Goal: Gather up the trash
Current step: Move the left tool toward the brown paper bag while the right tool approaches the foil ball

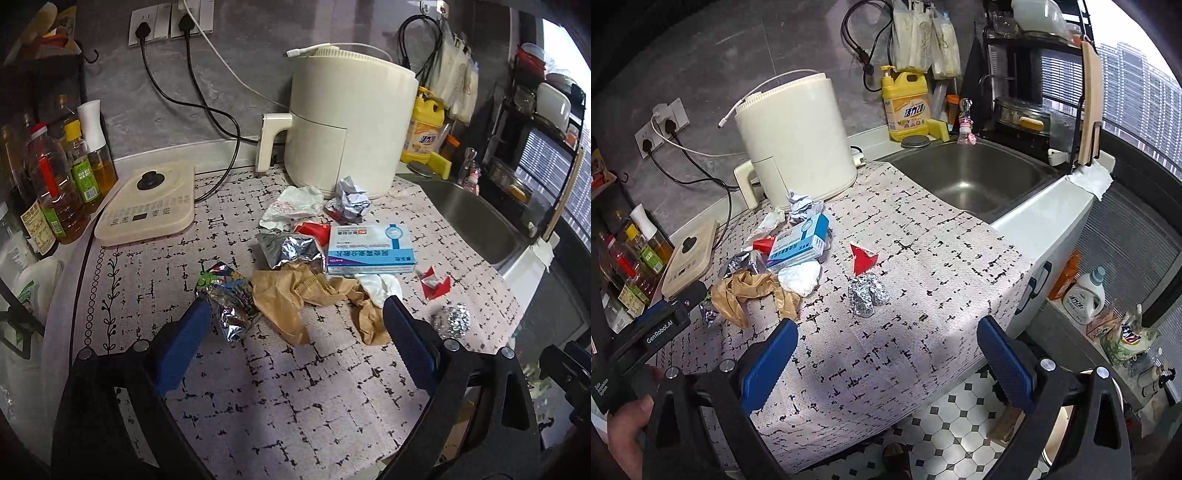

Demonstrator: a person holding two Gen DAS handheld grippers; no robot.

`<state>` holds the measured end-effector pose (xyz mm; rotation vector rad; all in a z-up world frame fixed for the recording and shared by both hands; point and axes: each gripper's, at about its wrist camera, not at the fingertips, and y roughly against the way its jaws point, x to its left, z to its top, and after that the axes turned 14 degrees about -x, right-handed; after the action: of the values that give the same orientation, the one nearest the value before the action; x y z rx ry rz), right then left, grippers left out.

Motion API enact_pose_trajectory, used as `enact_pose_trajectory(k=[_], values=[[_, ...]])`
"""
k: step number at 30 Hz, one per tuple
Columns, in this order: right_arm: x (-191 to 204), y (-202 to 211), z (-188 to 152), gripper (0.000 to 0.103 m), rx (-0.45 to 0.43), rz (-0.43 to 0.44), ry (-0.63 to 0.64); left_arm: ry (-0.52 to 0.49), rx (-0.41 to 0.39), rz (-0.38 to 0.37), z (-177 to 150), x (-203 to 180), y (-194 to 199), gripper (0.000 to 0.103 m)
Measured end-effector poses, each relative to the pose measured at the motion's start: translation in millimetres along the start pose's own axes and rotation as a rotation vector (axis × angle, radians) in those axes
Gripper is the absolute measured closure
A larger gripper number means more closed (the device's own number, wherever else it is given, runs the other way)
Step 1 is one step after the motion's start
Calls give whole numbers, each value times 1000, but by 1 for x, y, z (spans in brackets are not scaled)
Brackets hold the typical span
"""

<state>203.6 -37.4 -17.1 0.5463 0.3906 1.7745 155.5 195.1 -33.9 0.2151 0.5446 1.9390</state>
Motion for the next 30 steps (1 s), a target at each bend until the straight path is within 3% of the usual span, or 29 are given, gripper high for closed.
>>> enact_pose_trajectory(k=[7,14,17,18,28,30], values=[[18,-45,-7,9,48,18,8,31,37,8,-5,21,-39,30],[22,-74,-14,12,84,8,4,49,70,-5,-11,27,-66,36],[23,-84,-15,12,95,1,5,54,94,-27,-13,27,-74,53],[23,-87,-15,12,97,-1,5,58,99,-34,-14,28,-75,66],[31,-114,-14,15,117,-27,21,88,-22,2,5,40,-58,93],[30,-121,-17,24,140,-37,27,102,-30,3,7,42,-57,95]])
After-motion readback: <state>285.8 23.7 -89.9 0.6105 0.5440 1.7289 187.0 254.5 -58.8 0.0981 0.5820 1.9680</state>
